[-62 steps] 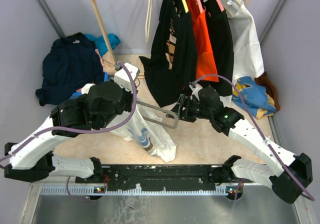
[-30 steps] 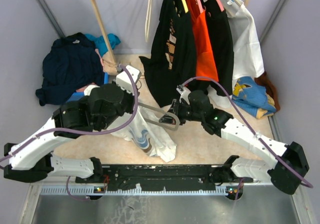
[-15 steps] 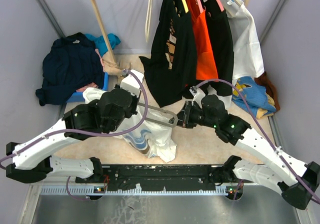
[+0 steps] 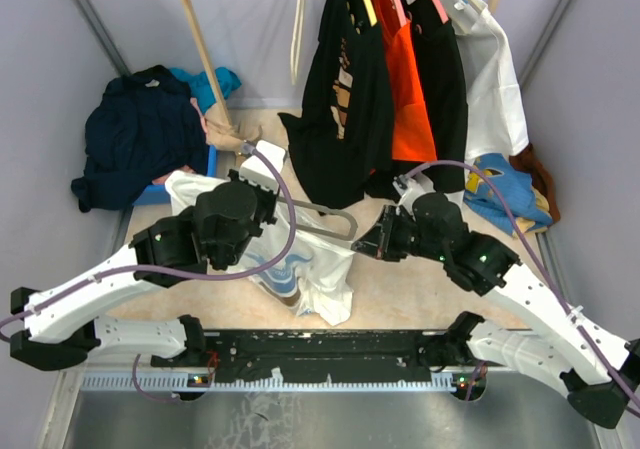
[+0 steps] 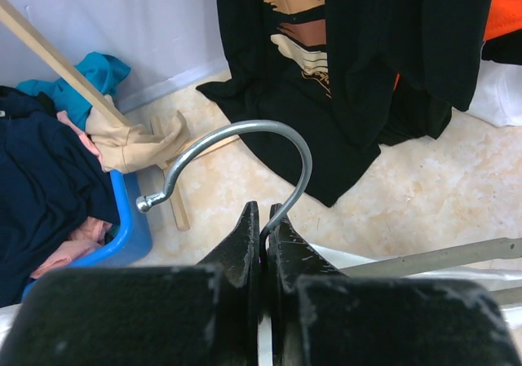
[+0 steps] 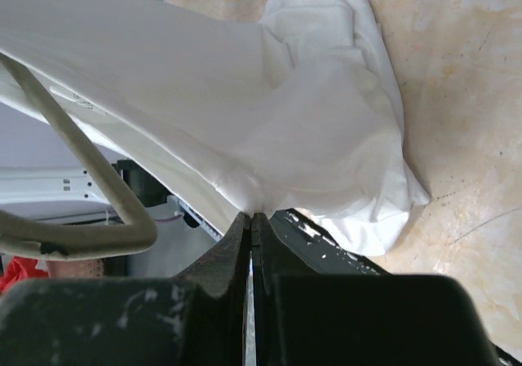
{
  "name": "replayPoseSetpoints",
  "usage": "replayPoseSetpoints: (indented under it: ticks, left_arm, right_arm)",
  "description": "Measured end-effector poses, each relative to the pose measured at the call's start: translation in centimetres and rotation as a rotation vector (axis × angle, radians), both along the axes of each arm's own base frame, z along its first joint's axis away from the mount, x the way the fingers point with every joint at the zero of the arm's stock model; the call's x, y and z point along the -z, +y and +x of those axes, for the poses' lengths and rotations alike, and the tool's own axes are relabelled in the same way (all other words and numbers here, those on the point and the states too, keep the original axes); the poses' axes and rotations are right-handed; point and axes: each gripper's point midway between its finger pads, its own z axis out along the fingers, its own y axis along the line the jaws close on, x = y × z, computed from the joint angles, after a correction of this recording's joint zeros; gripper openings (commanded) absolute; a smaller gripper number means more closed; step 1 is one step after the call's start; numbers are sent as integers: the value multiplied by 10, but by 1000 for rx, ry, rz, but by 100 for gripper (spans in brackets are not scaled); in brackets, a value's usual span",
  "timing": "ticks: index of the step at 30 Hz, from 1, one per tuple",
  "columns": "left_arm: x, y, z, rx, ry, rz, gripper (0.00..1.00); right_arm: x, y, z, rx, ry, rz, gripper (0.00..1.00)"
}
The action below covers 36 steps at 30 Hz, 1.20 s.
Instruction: Place the t-shirt on the hanger
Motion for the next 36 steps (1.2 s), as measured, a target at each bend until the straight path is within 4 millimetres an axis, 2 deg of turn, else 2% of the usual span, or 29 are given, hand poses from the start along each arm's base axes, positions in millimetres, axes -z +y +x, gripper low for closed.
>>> replayPoseSetpoints:
  ticks: [5,12,22,25,32,36]
  left_arm:
    - [-5,1,2,-14,-24,-7,0]
    - [0,4,6,-44,-46,19,0]
    - [-1,7,10,-66,-89,29,0]
    - [0,6,11,-67,-96,33,0]
    - [-9,-1,11,-56,-127,25,0]
    - [-22,-12,11,-36,-174,18,0]
  right_arm:
    - [-17,-5,2,18,-30,-7,0]
    - [-46,-8,5,26,-77,-1,0]
    - [-64,-12,8,34,-100,-31,0]
    - [-76,-12,11,37,-117,-35,0]
    - [-119,-13,20,42,-188,-49,0]
    - [-156,-18,24,51,-256,-62,0]
